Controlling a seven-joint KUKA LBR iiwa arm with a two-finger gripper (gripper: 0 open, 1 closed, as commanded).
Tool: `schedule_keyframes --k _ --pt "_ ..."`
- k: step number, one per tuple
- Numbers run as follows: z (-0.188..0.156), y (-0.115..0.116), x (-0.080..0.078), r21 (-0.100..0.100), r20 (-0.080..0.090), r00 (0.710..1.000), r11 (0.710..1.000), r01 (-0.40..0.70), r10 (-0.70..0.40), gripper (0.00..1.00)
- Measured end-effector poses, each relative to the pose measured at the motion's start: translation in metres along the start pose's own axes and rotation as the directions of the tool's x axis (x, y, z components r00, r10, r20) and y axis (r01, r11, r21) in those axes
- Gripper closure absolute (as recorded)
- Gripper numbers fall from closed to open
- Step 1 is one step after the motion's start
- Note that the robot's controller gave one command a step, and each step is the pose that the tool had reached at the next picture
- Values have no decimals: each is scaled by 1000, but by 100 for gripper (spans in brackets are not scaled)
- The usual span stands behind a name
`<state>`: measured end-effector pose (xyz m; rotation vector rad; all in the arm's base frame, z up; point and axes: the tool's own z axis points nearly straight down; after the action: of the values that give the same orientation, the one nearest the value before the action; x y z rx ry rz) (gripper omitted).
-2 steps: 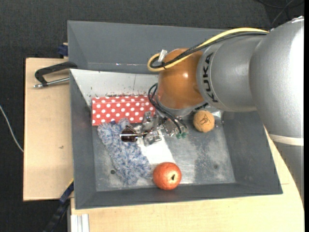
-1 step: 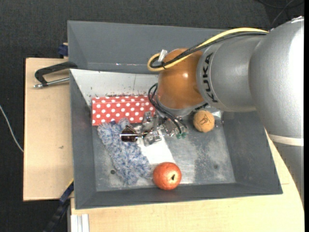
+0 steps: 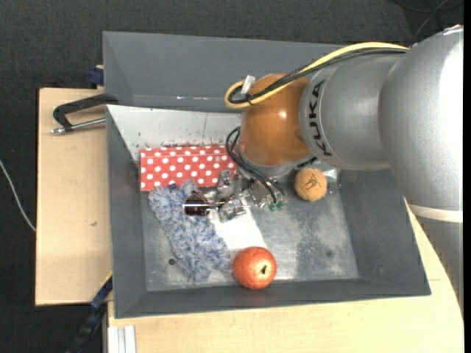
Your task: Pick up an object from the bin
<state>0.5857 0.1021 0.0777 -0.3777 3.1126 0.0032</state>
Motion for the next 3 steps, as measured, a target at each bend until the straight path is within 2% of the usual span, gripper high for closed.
schedule_keyframes --k 1,2,3 --pt "0 0 0 0 0 1000 1000 0 0 100" --pt "0 0 -3 0 17 1000 1000 -2 2 0" --pt "-1 0 -4 0 22 1000 1000 -2 2 100"
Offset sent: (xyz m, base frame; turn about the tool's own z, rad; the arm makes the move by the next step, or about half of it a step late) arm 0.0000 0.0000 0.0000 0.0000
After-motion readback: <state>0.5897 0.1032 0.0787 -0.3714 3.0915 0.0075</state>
